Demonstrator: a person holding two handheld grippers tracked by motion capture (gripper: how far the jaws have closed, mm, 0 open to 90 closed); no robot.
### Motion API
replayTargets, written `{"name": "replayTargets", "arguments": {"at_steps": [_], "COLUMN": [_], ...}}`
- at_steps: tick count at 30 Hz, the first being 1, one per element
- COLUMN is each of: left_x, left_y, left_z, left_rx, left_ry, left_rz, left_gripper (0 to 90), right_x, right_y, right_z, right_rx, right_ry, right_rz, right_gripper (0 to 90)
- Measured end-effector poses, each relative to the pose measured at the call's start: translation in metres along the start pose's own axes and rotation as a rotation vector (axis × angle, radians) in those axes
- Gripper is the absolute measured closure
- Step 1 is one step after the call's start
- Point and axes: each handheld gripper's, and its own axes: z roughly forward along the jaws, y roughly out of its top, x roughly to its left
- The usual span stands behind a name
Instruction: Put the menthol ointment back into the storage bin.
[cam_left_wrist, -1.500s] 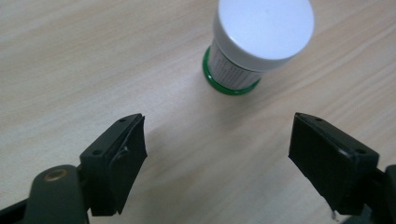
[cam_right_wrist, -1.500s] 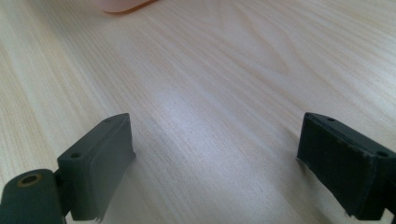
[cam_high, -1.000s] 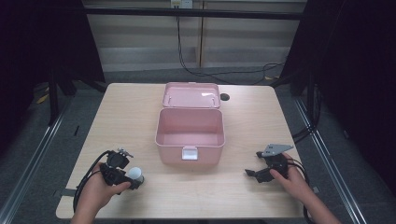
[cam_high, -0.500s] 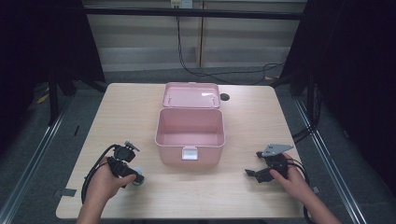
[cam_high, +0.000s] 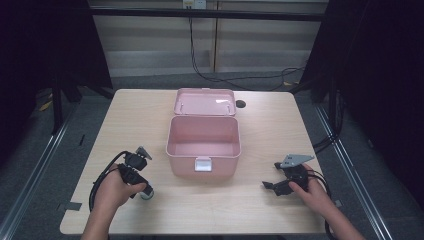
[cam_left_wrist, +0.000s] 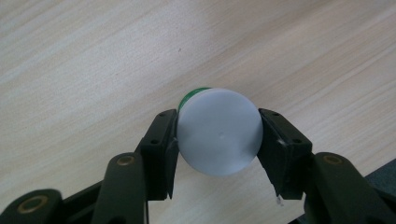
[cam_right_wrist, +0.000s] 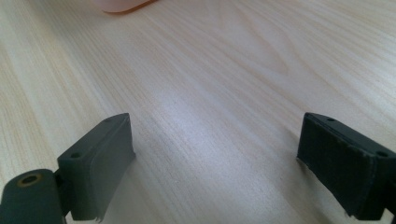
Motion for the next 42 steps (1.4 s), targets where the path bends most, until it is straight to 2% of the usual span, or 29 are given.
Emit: {"name": "replayTargets", "arguments": {"at_steps": [4, 7, 18, 30, 42], "left_x": [0.000, 0.000, -0.006, -0.018, -0.026], "left_y": [0.002, 0.005, 0.027, 0.055, 0.076], "left_z": [-0.002, -0.010, -0.058, -0.089, -0.114], "left_rx": [0.020, 0.022, 0.010, 0.011, 0.003], "left_ry": [0.006, -0.009, -0.028, -0.042, -0.022], "left_rz": [-0.006, -0.015, -0.020, -0.005, -0.001], "left_gripper": [50.2, 50.3, 50.4, 50.4, 50.4], "right_x": [0.000, 0.000, 0.000, 0.000, 0.000], "right_y": [0.000, 0.000, 0.000, 0.000, 0.000], "right_z": [0.000, 0.000, 0.000, 0.000, 0.000], "right_rx": [0.001, 0.001, -0.001, 0.000, 0.001], "right_ry": [0.000, 0.000, -0.001, -0.002, -0.002], "right_rz": [0.003, 0.002, 0.004, 0.003, 0.004], "right_gripper": [10.0, 10.0, 10.0, 10.0, 10.0]}}
